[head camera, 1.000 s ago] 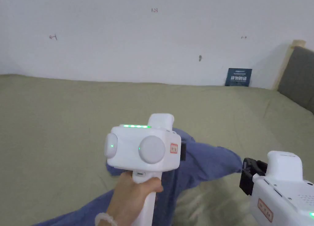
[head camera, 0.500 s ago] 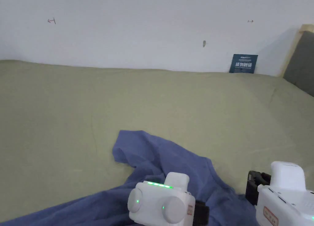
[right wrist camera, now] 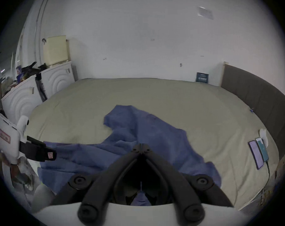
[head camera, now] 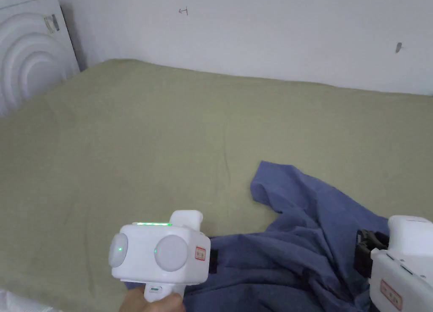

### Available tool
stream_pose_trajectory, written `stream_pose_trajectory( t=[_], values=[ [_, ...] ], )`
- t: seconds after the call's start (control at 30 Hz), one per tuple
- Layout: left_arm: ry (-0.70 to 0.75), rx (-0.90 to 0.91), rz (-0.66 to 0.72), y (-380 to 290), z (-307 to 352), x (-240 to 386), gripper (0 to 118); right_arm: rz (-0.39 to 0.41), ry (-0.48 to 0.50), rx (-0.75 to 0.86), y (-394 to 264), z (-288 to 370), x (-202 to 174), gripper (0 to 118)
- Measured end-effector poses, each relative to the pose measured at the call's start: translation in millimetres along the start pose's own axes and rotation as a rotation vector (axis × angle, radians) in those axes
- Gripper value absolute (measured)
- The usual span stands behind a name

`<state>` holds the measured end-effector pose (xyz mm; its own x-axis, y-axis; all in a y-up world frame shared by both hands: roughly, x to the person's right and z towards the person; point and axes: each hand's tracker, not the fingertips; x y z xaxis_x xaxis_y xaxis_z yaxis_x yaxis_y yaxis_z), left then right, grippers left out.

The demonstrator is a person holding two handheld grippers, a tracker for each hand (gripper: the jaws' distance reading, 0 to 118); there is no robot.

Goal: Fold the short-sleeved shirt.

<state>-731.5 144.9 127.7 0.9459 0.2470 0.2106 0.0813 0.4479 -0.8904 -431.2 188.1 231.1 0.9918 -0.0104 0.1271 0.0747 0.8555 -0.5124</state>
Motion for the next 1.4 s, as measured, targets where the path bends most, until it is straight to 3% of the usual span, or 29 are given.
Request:
stream_pose_trajectory(
  t=[0.1, 0.17, 0.2, 0.23, 0.3, 0.4, 0.53, 0.6, 0.63, 0.67, 0.7, 0.73, 0.97, 1.0, 1.03, 1.07, 1.1, 1.17, 1.27, 1.4],
  values=[
    [0.063, 0.040, 0.060, 2.5, 1.0, -32.2, 4, 0.046, 0.012, -0.027, -1.1, -12.8, -15.9, 0],
    [0.086, 0.061, 0.128, 13.3, 5.0, -58.2, 61, 0.048, 0.029, -0.037, -0.2, -18.4, -21.3, 0],
    [0.124, 0.045, 0.185, 21.8, 8.6, -71.8, 82, 0.046, 0.038, -0.040, 0.3, -21.3, -23.6, 0],
    [0.123, 0.037, 0.205, 27.2, 9.5, -83.4, 87, 0.044, 0.046, -0.042, 1.0, -23.4, -25.1, 0],
    [0.186, 0.103, 0.202, 35.7, 11.7, -104.6, 87, 0.048, 0.058, -0.046, 1.0, -28.2, -26.6, 0],
    [0.312, 0.043, 0.191, 47.5, -8.1, -125.2, 87, 0.059, 0.054, -0.060, -0.5, -35.0, -28.3, 0],
    [0.279, -0.063, 0.201, 43.4, -48.9, -135.8, 84, 0.059, 0.050, -0.084, -4.9, -41.2, -25.1, 0],
    [0.346, -0.022, 0.109, 40.8, -41.9, -121.5, 82, 0.067, 0.039, -0.097, -6.9, -43.9, -22.5, 0],
    [0.336, -0.013, 0.092, 41.9, -39.7, -117.8, 70, 0.069, 0.034, -0.100, -7.9, -45.2, -20.9, 0],
    [0.349, -0.009, 0.082, 42.7, -39.7, -115.0, 50, 0.065, 0.030, -0.103, -8.8, -47.1, -17.4, 0],
    [0.381, -0.001, 0.076, 44.0, -39.9, -113.9, 15, 0.058, 0.027, -0.108, -9.1, -48.7, -15.3, 0],
    [0.407, 0.011, 0.098, 42.8, -36.5, -111.1, 1, 0.047, 0.026, -0.113, -9.0, -50.4, -12.5, 0],
    [0.344, -0.001, 0.109, 47.4, -24.1, -111.7, 1, 0.004, 0.063, -0.112, 21.2, -71.2, 18.7, 0],
    [0.335, 0.003, 0.114, 48.9, -18.6, -110.8, 1, 0.002, 0.082, -0.120, 31.0, -79.3, 24.3, 7],
    [0.326, 0.017, 0.113, 50.1, -13.5, -110.0, 1, -0.002, 0.111, -0.148, 48.4, -96.6, 33.7, 50],
    [0.326, 0.026, 0.108, 52.1, -9.3, -109.0, 1, 0.011, 0.143, -0.187, 63.4, -113.1, 40.6, 81],
    [0.323, 0.036, 0.111, 53.6, -5.5, -108.5, 1, 0.004, 0.153, -0.195, 74.4, -131.1, 48.4, 91],
    [0.305, 0.059, 0.119, 57.8, 1.9, -107.7, 1, 0.012, 0.145, -0.200, 99.2, -175.4, 66.1, 86],
    [0.305, 0.065, 0.109, 59.9, 8.3, -100.2, 1, 0.054, 0.052, -0.346, 124.6, -248.7, 88.3, 81],
    [0.305, 0.071, 0.107, 63.2, 8.4, -98.3, 1, 0.074, 0.011, -0.483, 114.8, -313.1, 99.4, 73]
  ],
)
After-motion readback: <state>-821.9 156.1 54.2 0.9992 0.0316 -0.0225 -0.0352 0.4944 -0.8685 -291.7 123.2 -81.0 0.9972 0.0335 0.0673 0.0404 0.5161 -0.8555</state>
